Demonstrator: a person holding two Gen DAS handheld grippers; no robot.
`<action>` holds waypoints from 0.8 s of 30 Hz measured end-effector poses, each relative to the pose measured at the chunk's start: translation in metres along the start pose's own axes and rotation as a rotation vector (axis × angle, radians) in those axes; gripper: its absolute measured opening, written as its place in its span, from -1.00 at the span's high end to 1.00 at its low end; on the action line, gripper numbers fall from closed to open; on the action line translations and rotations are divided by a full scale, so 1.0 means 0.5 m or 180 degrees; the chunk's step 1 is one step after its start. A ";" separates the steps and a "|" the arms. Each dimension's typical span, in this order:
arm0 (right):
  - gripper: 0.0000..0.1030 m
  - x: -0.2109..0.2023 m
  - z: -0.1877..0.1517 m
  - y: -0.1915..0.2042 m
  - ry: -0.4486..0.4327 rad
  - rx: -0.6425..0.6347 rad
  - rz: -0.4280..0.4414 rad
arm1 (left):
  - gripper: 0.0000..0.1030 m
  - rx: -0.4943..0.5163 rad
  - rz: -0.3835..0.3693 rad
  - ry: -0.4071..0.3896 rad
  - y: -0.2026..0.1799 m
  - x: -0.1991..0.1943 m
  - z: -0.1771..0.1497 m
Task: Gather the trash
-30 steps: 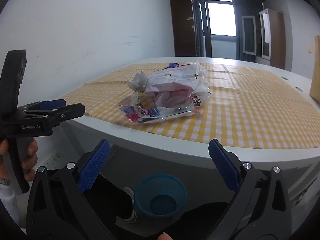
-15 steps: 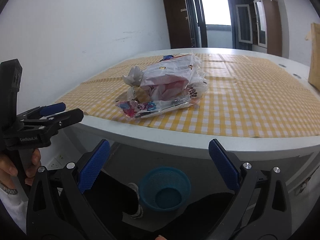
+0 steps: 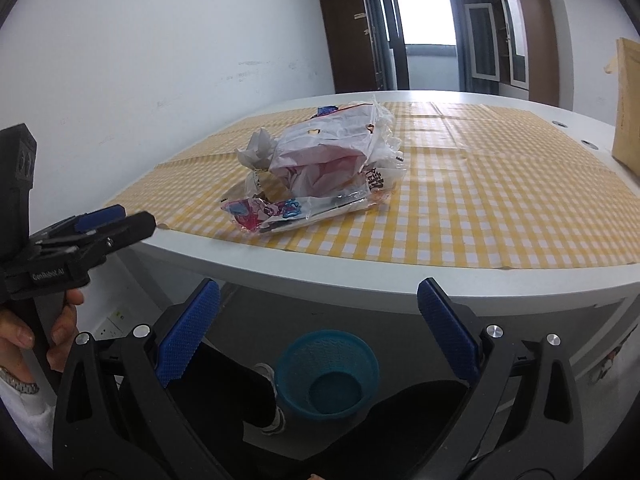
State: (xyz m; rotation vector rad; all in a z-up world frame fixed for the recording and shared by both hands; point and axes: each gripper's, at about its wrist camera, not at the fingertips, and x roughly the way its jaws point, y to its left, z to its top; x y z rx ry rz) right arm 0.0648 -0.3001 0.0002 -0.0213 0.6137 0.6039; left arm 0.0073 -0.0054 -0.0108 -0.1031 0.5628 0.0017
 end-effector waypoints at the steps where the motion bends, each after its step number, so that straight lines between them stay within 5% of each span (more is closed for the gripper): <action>1: -0.83 -0.001 0.000 -0.002 -0.0008 0.0011 0.0001 | -0.89 -0.0013 -0.0019 0.0003 0.000 0.000 0.000; 24: -0.83 -0.007 0.001 -0.003 -0.0017 0.0065 0.0049 | -0.89 -0.0260 -0.0110 -0.0065 0.028 0.001 0.002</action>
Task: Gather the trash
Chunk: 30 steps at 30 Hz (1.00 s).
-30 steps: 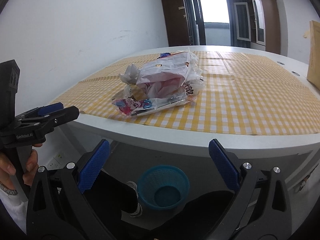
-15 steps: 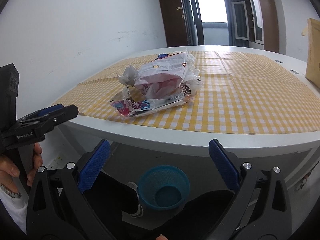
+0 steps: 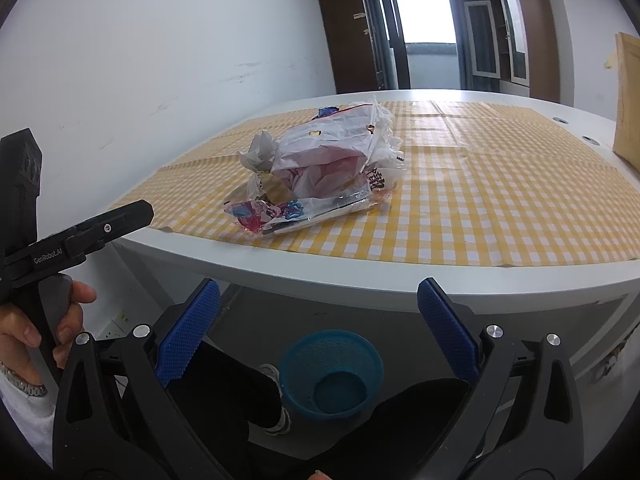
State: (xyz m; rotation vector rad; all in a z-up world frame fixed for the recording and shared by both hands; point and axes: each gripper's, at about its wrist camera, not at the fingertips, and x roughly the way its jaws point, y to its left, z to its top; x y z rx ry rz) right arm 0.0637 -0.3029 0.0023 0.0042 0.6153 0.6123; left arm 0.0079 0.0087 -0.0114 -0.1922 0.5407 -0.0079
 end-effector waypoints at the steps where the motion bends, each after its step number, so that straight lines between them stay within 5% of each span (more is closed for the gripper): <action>1: -0.83 -0.001 0.000 -0.001 -0.0003 0.0008 0.0002 | -0.89 0.0002 0.0006 0.0000 0.001 0.000 0.000; 25: -0.83 0.108 0.156 -0.032 -0.0020 0.0069 0.0043 | -0.89 0.0316 0.0275 0.0026 0.047 0.105 0.096; 30: -0.68 0.150 0.189 -0.066 0.0056 0.0212 0.0095 | -0.88 0.0301 0.0293 0.0035 0.059 0.147 0.124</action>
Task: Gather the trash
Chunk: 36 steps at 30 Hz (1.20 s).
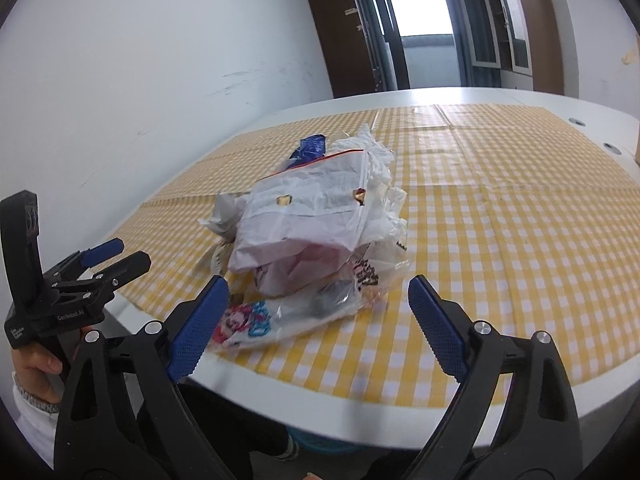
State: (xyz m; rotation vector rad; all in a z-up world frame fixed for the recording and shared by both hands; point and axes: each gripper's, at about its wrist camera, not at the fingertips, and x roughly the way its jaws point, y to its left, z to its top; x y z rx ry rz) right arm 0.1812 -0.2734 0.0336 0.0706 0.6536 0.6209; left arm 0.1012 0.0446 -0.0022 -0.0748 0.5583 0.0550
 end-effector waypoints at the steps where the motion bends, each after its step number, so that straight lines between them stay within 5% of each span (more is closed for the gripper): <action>1: -0.62 0.009 0.008 -0.004 0.0013 0.0026 0.0020 | -0.88 0.0000 -0.0004 0.0000 -0.002 0.006 0.004; 13: -0.26 0.099 0.069 -0.030 0.0176 0.0211 0.0090 | -0.84 0.0079 0.0036 0.0133 -0.007 0.114 0.053; 21: 0.19 0.128 0.070 -0.030 0.0267 0.0201 0.0077 | -0.82 0.0177 0.0012 0.0308 -0.004 0.179 0.067; 24: 0.38 0.133 0.071 -0.026 0.0279 0.0115 0.0058 | -0.63 0.0194 -0.0093 0.0352 -0.007 0.192 0.068; 28: 0.74 0.139 0.069 -0.017 0.0304 0.0033 0.0006 | 0.04 0.0264 -0.0172 0.0412 -0.022 0.204 0.062; 36: 0.96 0.107 0.069 0.002 0.0134 -0.0088 -0.0032 | 0.08 0.0160 -0.0205 0.0196 -0.012 0.176 0.062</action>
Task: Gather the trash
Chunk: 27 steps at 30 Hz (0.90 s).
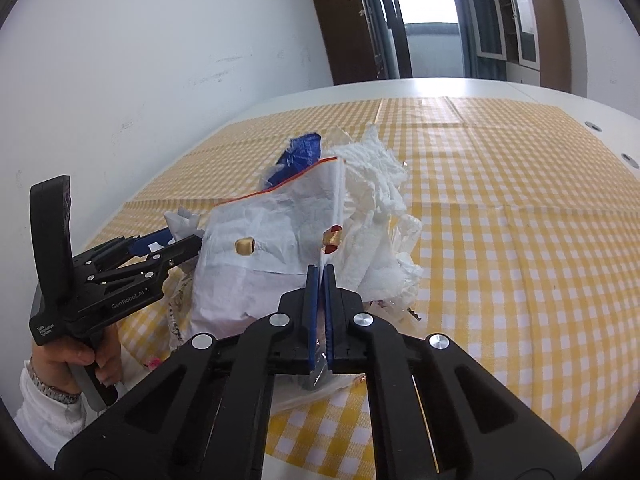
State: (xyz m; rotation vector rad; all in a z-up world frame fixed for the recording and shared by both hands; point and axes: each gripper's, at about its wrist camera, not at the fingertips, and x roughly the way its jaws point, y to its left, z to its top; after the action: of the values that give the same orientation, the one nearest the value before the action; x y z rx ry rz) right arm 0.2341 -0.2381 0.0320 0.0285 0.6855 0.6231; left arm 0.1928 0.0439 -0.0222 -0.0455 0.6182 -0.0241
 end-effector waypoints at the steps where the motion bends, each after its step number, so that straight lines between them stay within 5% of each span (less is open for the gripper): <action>1: 0.96 -0.009 0.000 0.000 -0.0033 0.0003 0.0008 | 0.08 -0.0030 0.0009 -0.0040 0.003 -0.008 0.002; 15: 0.98 -0.134 0.003 0.050 -0.0641 -0.0184 0.0013 | 0.08 -0.0321 0.0086 -0.0444 0.034 -0.126 0.006; 27: 0.98 -0.228 -0.052 0.082 -0.0725 -0.0243 0.0052 | 0.08 -0.0305 -0.0216 -0.0447 -0.013 -0.252 -0.071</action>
State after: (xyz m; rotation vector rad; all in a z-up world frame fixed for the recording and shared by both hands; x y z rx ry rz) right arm 0.1283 -0.2716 0.0874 0.0338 0.4413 0.6498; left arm 0.0696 0.0406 0.0221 -0.1598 0.4770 -0.0565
